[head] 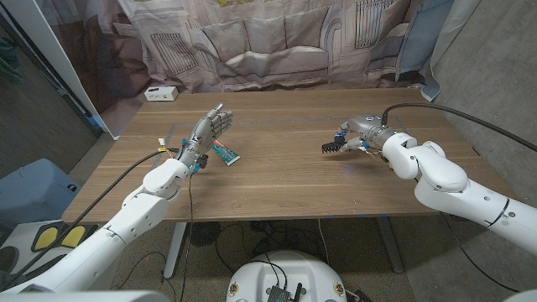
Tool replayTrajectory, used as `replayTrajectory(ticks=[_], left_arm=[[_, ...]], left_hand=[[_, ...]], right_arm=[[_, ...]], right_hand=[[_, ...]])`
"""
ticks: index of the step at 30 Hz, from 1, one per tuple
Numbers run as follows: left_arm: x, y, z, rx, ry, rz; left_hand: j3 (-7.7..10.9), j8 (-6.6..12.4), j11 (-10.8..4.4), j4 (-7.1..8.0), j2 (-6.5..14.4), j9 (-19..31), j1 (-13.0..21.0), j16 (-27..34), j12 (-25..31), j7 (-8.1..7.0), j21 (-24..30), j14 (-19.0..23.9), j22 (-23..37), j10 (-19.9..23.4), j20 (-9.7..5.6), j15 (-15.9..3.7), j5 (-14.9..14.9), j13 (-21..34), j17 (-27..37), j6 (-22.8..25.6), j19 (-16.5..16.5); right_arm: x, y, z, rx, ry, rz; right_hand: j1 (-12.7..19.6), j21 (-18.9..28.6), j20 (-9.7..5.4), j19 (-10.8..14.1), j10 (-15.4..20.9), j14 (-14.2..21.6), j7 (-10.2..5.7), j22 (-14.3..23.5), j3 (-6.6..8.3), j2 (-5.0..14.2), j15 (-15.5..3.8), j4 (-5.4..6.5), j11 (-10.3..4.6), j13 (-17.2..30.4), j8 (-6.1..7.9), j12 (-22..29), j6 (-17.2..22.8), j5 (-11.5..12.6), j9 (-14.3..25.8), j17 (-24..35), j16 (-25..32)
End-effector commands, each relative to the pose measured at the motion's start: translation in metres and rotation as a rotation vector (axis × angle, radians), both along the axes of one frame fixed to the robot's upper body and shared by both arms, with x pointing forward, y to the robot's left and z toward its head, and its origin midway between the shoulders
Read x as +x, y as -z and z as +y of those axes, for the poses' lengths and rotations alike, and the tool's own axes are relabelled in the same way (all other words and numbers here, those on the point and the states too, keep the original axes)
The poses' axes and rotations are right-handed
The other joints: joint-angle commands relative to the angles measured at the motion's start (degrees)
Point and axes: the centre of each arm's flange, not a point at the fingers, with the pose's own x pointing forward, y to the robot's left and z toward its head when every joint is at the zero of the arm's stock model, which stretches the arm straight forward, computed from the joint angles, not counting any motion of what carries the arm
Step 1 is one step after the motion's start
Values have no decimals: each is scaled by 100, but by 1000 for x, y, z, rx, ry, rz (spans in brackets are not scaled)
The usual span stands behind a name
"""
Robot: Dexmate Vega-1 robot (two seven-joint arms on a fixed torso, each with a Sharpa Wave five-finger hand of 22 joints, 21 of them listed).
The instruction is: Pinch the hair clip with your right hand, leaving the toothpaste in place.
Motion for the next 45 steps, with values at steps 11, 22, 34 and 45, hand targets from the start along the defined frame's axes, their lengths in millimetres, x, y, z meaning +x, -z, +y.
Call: replayTrajectory(ticks=[11,22,34,45], left_arm=[[-1,1,2,8,-12,1],[-1,4,2,3,-9,9],[-1,6,1,6,-12,13],[-1,4,0,12,-12,12]], left_hand=[[33,-6,-19,-9,25,28,64,-2,-13,13,4,-16,32,25,20,-17,-15,10,10,27,-42],[34,-3,-19,-10,24,28,66,1,-16,13,5,-11,32,18,19,-10,-15,10,10,32,-44],[35,-4,-22,-11,23,28,67,0,-15,17,5,-13,32,20,16,-13,-15,10,10,30,-45],[36,-4,-21,-11,23,28,68,1,-14,10,7,-10,32,22,15,-9,-15,11,10,30,-44]], right_arm=[[14,5,-2,25,14,63],[21,10,4,24,11,82],[27,11,5,10,36,123],[30,13,4,1,48,136]], right_hand=[[-17,4,9,38,72,-27,21,9,21,17,-238,-17,-13,-15,-25,44,112,9,28,10,36],[-28,-3,15,21,72,-43,20,9,21,21,-239,-22,-9,-24,-45,43,120,9,28,10,41],[-43,-33,25,-66,70,-54,21,10,21,25,-233,-30,-6,-37,-75,42,126,8,29,7,49],[-40,-37,21,-100,71,-74,21,10,28,28,-232,-44,-3,-45,-93,42,141,10,30,-1,45]])
